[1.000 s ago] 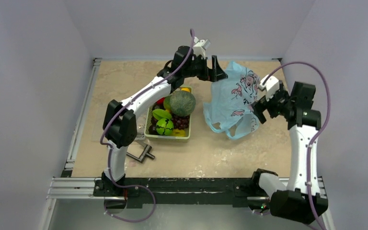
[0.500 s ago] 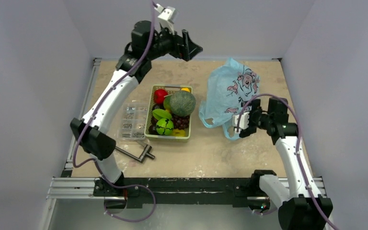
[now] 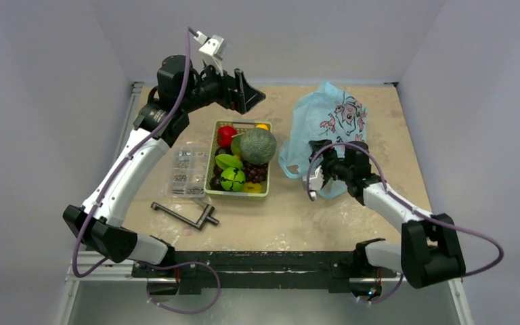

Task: Place the fake fruits into the plastic bag and tie a complex knot

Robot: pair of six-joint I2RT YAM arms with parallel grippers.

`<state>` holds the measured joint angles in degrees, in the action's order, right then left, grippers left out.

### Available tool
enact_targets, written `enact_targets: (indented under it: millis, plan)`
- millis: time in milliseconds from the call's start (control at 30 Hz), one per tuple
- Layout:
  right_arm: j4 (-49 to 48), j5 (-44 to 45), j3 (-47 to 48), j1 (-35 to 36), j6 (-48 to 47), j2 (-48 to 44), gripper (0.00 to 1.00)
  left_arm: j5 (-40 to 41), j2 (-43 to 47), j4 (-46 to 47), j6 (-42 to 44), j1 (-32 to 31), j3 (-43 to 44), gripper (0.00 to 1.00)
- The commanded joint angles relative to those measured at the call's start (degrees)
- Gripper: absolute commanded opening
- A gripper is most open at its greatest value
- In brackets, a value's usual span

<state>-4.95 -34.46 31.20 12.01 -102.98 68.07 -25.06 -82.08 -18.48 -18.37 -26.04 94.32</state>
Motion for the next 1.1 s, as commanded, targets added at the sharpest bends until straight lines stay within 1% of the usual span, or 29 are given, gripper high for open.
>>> enact_targets:
  millis: [0,33,67,100,133,233,333,400,433,467,533,600,667,733,800,900,1000,1067]
  plan:
    - [-21.4,6.5,3.3,1.8,10.6,5.0,0.58,0.2,3.2,0.0,-0.3,0.1,-2.7,1.00]
    - [-15.2,7.3,8.1,2.0,15.4,4.8,0.45,0.1,3.7,0.0,0.1,0.0,-3.3,1.00]
    - [-4.0,7.5,14.2,2.0,19.4,4.8,0.25,0.4,4.4,-0.2,0.8,0.0,-4.1,1.00]
    - [7.2,7.7,20.7,2.1,23.1,5.3,0.08,1.0,5.4,0.1,2.2,0.0,-5.2,1.00]
    - [14.9,7.9,25.5,2.0,27.0,6.0,0.00,2.1,6.4,0.5,3.7,0.0,-6.4,1.00]
    - [22.9,8.1,32.2,1.9,39.8,5.8,0.00,6.5,9.0,1.5,7.3,0.0,-9.5,1.00]
    - [25.4,10.0,35.6,1.9,56.0,5.0,0.00,5.5,11.3,3.6,11.0,0.0,-13.0,1.00]
    - [29.4,10.5,39.2,1.9,63.8,6.1,0.00,-0.5,12.5,3.0,15.0,0.0,-14.0,1.00]
    - [30.2,11.2,40.4,1.9,70.7,6.7,0.00,-5.3,13.1,1.7,17.6,0.0,-14.3,1.00]
    - [30.9,12.3,41.3,2.0,74.4,7.2,0.00,-10.1,13.8,0.6,20.9,0.0,-14.8,1.00]
    - [33.3,13.7,42.6,1.8,79.9,8.1,0.00,-17.5,15.5,-0.2,24.3,0.0,-17.1,1.00]
    - [36.0,14.3,43.9,1.8,83.7,9.1,0.00,-21.3,16.9,-2.0,27.0,-1.0,-19.4,1.00]
    - [39.3,14.4,45.8,1.4,86.9,10.2,0.00,-23.0,17.8,-6.3,32.5,-3.3,-20.5,1.00]
    - [41.8,13.9,46.6,1.2,88.7,10.6,0.00,-21.3,18.8,-9.1,38.0,-8.2,-22.4,1.00]
    - [42.6,13.0,46.1,1.1,90.0,10.0,0.00,-17.6,19.4,-8.5,42.2,-13.1,-26.2,1.00]
    - [41.5,12.5,44.2,1.2,91.3,8.4,0.00,-11.3,18.1,-1.9,44.8,-19.0,-30.8,1.00]
    - [42.0,12.0,44.1,1.1,91.8,7.9,0.00,-7.8,14.4,3.8,45.6,-23.2,-32.6,1.00]
    - [42.0,11.5,43.8,1.1,92.4,7.4,0.00,-3.2,11.6,7.2,47.4,-26.8,-33.5,1.00]
